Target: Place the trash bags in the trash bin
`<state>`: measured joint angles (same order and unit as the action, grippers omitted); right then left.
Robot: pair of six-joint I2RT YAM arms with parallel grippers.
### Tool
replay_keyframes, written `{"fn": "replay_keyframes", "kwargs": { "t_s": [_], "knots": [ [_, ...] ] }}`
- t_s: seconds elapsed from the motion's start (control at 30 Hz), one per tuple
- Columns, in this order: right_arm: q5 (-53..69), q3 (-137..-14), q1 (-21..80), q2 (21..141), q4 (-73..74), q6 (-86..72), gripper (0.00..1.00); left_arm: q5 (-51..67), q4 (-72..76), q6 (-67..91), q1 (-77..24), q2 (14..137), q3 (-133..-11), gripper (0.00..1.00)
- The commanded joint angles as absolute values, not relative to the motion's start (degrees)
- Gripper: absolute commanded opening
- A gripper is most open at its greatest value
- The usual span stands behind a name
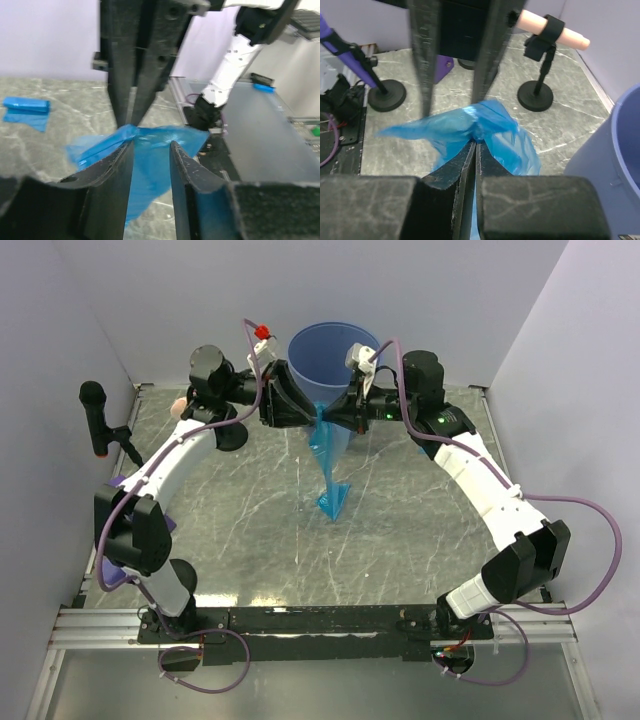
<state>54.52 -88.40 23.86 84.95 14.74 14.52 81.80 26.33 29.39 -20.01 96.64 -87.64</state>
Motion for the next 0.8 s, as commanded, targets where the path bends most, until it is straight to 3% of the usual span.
{"fn": "replay_keyframes", "kwargs": {
  "t_s": [0.0,0.13,0.37,0.47,0.57,0.67,0.77],
  "knots": [
    [52.7,-88.6,24.3,84.4,10.8,13.7,0.09,85.8,46.4,45.6,-20.7,98.1,-86.3,0.4],
    [53.0,-89.1,24.6,84.6,10.5,13.0,0.09,85.3,47.8,46.5,-20.7,99.0,-86.5,0.36],
    [53.0,-88.2,24.7,84.1,11.2,13.6,0.09,83.2,48.1,46.2,-20.8,99.4,-86.9,0.1],
    [52.4,-87.5,24.7,83.5,11.6,13.7,0.09,80.8,41.5,40.5,-20.8,98.4,-87.2,0.01],
    [51.4,-86.8,24.6,82.7,12.4,14.6,0.08,77.2,27.2,28.4,-20.9,96.5,-88.1,0.04],
    [49.3,-86.1,24.7,81.7,13.6,16.4,0.02,73.8,6.9,9.2,-21.2,94.9,-91.6,0.33],
    [48.4,-85.8,24.7,80.8,15.2,19.8,0.01,73.7,-5.1,3.3,-20.8,94.8,-94.0,0.39]
  ]
}}
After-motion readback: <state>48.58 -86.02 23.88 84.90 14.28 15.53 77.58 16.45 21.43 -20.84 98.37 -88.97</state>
